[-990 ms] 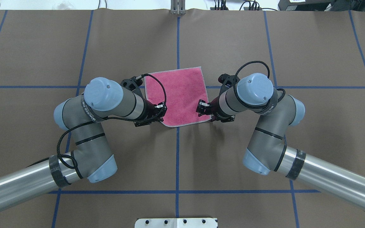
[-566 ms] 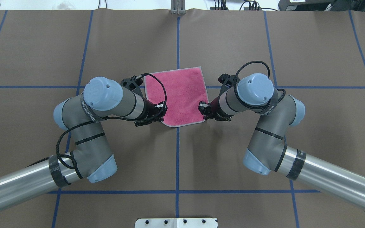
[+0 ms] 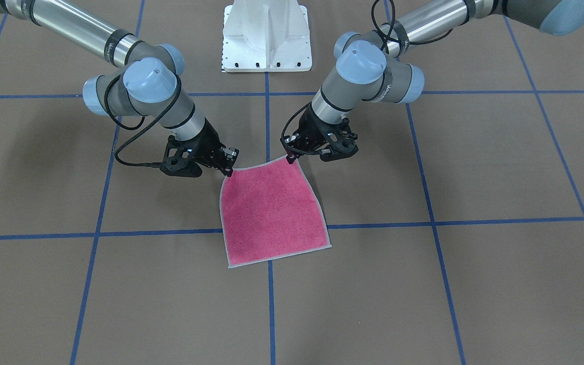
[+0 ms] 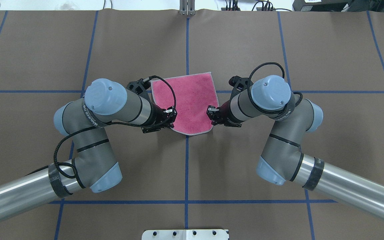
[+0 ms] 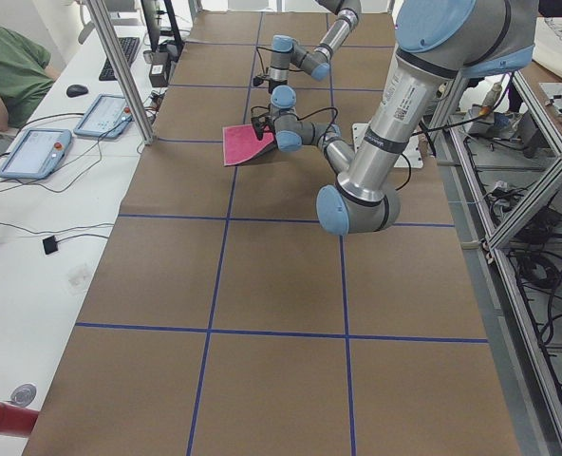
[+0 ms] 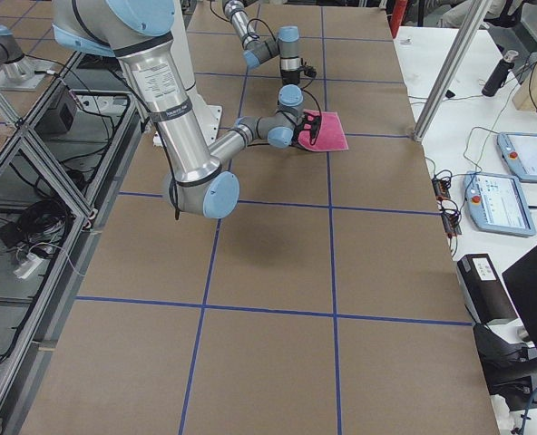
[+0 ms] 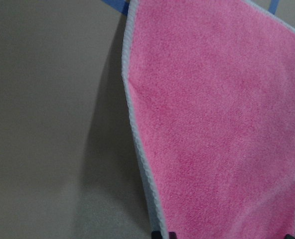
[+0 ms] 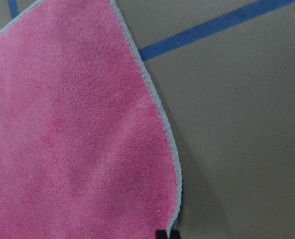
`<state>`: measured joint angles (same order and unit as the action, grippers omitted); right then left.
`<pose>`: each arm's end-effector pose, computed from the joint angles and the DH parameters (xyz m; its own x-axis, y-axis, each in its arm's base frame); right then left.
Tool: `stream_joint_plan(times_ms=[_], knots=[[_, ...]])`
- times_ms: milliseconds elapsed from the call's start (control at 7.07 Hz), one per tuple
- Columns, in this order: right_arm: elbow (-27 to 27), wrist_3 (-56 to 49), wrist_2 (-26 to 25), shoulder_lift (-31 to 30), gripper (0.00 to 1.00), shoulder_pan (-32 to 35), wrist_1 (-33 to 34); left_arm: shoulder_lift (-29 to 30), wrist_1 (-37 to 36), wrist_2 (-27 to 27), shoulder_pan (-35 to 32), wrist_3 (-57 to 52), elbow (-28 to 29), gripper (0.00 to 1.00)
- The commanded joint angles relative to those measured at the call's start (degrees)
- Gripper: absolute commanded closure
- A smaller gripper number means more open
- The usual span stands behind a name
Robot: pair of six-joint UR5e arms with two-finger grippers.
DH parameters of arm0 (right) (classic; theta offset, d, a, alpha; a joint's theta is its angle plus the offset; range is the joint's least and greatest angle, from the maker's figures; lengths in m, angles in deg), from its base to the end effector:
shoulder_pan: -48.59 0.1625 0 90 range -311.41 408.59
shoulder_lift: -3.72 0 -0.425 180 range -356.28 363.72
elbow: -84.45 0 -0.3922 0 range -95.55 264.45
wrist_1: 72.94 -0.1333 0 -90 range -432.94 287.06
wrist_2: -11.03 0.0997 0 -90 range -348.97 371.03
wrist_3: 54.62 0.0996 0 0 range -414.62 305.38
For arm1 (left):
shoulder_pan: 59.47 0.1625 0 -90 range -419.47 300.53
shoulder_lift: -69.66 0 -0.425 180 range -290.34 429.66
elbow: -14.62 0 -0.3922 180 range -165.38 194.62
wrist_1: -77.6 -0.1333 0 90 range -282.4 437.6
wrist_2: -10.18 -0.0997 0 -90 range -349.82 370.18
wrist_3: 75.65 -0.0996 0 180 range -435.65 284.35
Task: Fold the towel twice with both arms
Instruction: 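Lift both corners and fold the towel edge away from the robot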
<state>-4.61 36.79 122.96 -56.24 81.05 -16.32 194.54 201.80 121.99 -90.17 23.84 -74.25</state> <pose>-0.5251 -0.4479 0.2939 0.3844 0.2716 0.8823 -0.2279 0.9541 -0.1943 0.5461 -0.4362 0.2356 0.2891 -0.3497 -0.8912 0.2287 0.9292 -0.2904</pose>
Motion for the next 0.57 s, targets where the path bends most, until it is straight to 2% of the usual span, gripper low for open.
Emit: stream_joint_plan(times_ms=[0,424], knots=[[-3.65,4.71,1.00,-0.42,1.00,-0.03,0.07,-0.25,-0.27,2.54,-0.68,0.00,-1.74,1.00],[-3.58,6.85,0.83,0.63,1.00,2.24,-0.28,-0.34,-0.36,3.06,-5.41,-0.44,-1.75,1.00]])
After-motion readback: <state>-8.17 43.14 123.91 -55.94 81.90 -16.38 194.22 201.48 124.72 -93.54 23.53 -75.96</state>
